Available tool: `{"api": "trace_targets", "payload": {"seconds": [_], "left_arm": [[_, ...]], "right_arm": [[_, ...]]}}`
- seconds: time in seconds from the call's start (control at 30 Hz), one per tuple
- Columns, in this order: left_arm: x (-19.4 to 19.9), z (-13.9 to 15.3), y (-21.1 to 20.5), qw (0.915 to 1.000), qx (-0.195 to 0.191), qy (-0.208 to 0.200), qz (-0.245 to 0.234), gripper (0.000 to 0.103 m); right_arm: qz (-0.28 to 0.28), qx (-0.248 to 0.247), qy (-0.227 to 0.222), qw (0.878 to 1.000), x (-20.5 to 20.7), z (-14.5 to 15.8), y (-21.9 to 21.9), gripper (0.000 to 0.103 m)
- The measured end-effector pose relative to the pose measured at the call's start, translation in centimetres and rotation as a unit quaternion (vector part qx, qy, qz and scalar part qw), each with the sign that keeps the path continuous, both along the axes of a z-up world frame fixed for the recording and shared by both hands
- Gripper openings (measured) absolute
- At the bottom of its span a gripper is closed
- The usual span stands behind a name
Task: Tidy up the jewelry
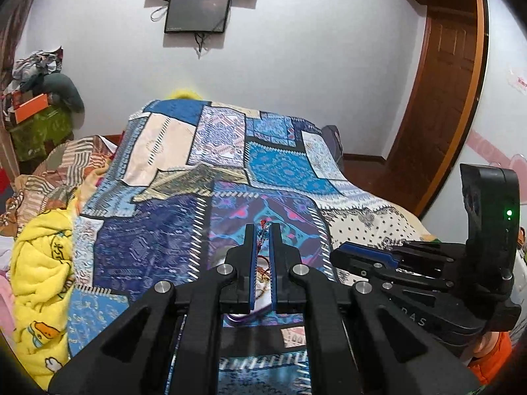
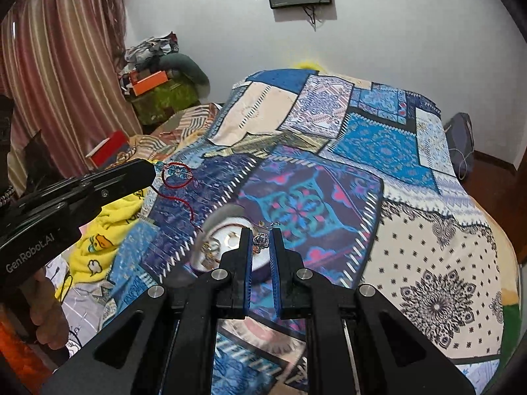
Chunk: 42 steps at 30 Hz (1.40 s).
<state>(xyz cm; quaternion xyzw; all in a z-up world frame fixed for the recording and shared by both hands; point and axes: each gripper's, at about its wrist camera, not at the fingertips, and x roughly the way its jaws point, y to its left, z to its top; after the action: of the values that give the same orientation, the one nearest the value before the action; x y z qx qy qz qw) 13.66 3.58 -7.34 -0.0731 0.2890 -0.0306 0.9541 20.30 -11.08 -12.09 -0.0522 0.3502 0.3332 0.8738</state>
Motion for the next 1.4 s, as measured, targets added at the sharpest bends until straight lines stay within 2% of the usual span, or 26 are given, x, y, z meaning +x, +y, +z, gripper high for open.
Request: {"api": "trace_targets", "payload": {"seconds": [0.2, 0.4, 0.93, 1.4], "left_arm": [[0.3, 0.2, 1.7, 1.0, -0.005, -0.007, 0.003, 0.005], [1.3, -0.7, 2.4, 0.9999, -0.009, 0.0, -0.007, 0.005], [4.9, -6.7, 3.1, 0.9967, -0.034, 0.069, -0.024, 0.005], [5.9, -8.5, 3.9, 0.9939, -0.045, 0.096, -0.028, 0.005]], "right_arm": [[0.008, -0.002, 0.003, 1.0, 0.4, -0.5, 1.8, 0.009], [0.014, -0.014, 0.018, 1.0, 0.9, -2.2, 3.2, 0.009], [0.028, -0.041, 0.051, 0.997, 2.7, -5.6, 5.4, 0.009], [0.031, -0.058, 0.055, 0.996, 3.2, -6.1, 6.0, 0.009]]}}
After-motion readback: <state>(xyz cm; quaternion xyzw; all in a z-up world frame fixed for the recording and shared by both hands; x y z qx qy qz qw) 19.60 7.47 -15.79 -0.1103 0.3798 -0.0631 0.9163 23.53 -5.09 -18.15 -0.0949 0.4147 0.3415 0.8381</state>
